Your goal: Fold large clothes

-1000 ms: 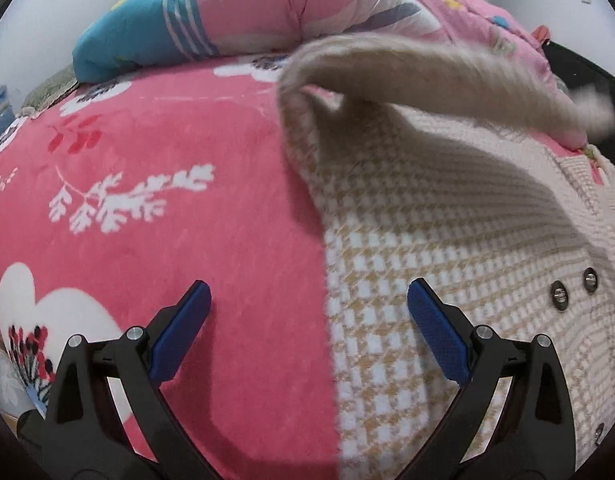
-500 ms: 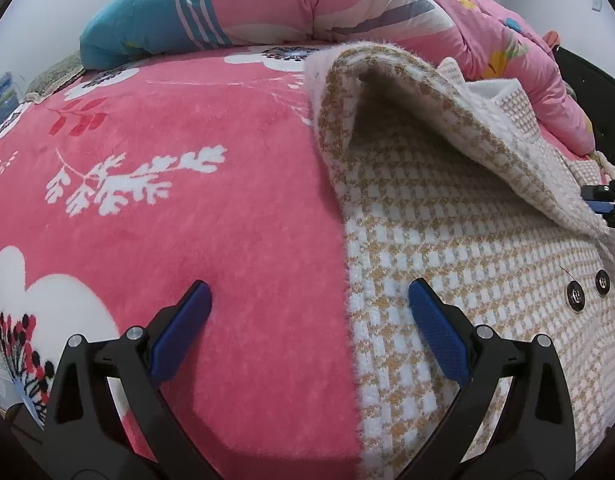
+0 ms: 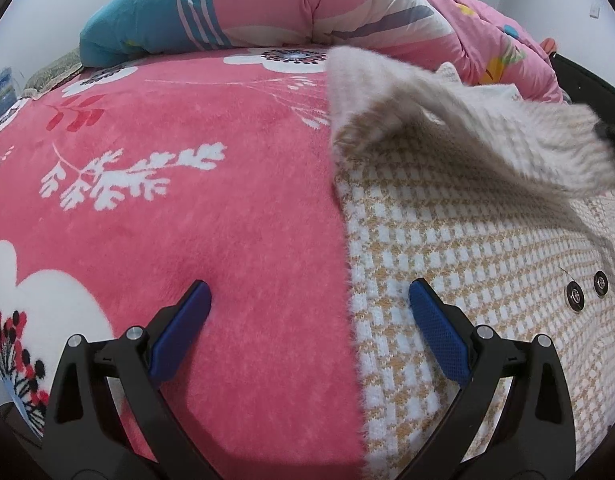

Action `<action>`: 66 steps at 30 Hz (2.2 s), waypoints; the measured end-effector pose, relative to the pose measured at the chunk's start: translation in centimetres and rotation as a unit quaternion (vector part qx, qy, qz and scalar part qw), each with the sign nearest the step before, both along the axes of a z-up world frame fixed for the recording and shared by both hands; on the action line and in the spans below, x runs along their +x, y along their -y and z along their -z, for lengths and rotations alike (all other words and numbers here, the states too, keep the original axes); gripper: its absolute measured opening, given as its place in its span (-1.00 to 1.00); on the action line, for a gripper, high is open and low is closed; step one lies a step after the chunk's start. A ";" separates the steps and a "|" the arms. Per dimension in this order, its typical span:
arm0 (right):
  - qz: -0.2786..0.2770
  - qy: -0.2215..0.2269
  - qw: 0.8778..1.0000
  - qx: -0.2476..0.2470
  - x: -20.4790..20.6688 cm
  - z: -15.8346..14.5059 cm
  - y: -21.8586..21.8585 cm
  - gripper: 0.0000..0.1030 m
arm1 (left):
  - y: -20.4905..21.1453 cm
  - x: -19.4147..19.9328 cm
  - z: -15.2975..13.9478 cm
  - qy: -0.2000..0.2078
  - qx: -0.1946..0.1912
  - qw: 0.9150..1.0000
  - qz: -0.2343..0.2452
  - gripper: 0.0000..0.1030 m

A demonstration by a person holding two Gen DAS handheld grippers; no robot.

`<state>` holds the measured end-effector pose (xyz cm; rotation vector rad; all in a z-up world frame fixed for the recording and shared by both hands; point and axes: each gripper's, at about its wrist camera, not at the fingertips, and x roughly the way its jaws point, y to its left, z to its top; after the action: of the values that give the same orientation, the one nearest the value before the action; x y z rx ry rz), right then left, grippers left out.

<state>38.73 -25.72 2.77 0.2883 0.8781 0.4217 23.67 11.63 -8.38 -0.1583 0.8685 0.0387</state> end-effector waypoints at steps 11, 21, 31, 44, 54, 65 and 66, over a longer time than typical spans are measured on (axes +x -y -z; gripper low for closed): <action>0.076 -0.086 0.993 -0.040 2.5 7.3 4.2 -0.85 | 0.1 0.0 0.0 0.002 0.005 1.000 -0.001 0.87; 0.076 -0.073 0.986 -0.130 3.6 8.1 2.8 -0.85 | -0.5 -0.5 -1.3 0.010 -0.013 1.000 0.013 0.87; 0.018 0.024 0.979 -0.203 1.6 4.0 -1.1 -0.73 | 1.4 4.5 -9.8 0.101 -0.050 0.992 0.064 0.84; -0.025 -0.066 0.985 -0.156 2.9 10.7 -0.1 -0.64 | -0.2 11.9 -4.2 0.031 -0.159 0.986 0.048 0.81; -0.029 -0.068 0.989 -0.129 2.8 11.1 0.1 -0.62 | -4.7 20.2 -0.7 -0.049 -0.233 0.971 0.016 -0.19; -0.028 -0.061 0.988 -0.141 2.8 11.0 0.0 -0.62 | -1.5 18.2 -4.9 0.029 -0.127 0.990 0.046 -0.81; -0.029 -0.058 0.987 -0.149 2.8 11.0 -0.2 -0.62 | -0.2 17.8 -5.6 0.042 -0.075 0.995 0.053 -0.81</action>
<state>41.51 -25.55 -8.21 0.0118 1.0513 0.3244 41.48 11.83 -2.73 -0.2535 0.7949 -0.1316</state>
